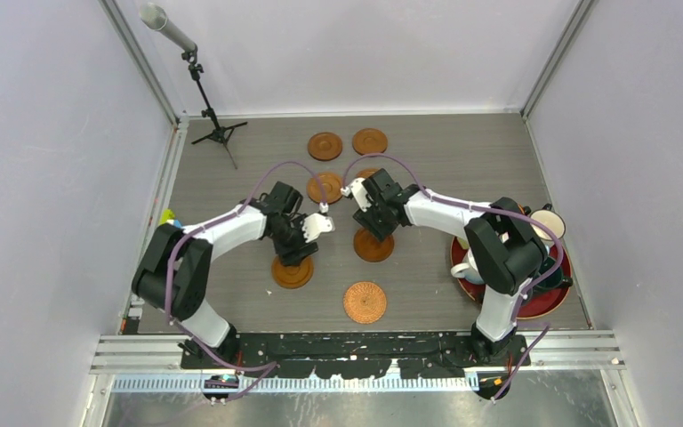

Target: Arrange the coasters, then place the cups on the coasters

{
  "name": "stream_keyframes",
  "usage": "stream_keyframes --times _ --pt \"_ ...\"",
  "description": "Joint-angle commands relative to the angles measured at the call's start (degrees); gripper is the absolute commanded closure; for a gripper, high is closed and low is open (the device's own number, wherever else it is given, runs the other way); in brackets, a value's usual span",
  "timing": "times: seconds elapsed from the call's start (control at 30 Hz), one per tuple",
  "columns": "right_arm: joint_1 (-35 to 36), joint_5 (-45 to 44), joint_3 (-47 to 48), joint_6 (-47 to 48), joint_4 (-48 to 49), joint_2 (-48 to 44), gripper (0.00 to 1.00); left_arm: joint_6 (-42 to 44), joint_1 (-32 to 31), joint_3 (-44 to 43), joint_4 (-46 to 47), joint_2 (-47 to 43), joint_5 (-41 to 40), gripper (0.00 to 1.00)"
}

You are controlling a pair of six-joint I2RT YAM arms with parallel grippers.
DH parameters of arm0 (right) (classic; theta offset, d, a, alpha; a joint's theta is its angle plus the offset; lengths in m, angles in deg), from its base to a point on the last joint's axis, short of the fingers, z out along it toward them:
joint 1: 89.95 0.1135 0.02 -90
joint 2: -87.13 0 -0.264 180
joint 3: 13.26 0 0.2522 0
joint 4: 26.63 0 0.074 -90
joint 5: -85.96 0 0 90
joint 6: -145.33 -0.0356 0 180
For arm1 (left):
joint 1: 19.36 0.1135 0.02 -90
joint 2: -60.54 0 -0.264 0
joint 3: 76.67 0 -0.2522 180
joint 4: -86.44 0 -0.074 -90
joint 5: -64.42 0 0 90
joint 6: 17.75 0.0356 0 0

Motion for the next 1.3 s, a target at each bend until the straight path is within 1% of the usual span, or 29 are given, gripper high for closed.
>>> stream_keyframes --times 0.0,0.13,0.23,0.37,0.73,0.97,1.13,1.27 --pt "-1.78 -1.48 -2.26 2.04 -4.82 0.95 0.47 -4.43 -2.0 -4.9 8.84 6.48 -2.51 0.44" --pt "-2.83 -0.66 -2.3 1.93 -4.82 1.02 0.47 -7.73 -2.92 -9.22 10.53 11.23 -2.89 0.44" --pt "-3.85 0.31 -2.09 1.52 -4.84 1.26 0.48 -10.23 -3.18 -11.29 12.07 13.1 -2.95 0.44" --pt "-4.39 0.97 -0.96 0.71 -4.87 1.76 0.48 -12.26 -3.27 -13.93 11.62 14.98 -3.97 0.44" --pt "-5.01 0.97 2.72 0.89 -5.41 5.04 0.48 -12.4 -3.4 -16.54 11.57 16.47 -5.58 0.44" --pt "-4.98 1.38 3.98 0.6 -5.89 5.18 0.48 -12.11 -3.49 -17.5 11.24 17.18 -6.0 0.42" --pt "-5.08 1.36 4.3 -0.15 -6.05 4.04 0.46 -12.18 -3.49 -17.25 10.97 15.73 -5.23 0.38" --pt "-4.99 5.89 4.94 -1.35 -6.69 1.18 0.43 -14.15 -3.49 -16.81 10.8 11.82 -2.52 0.34"
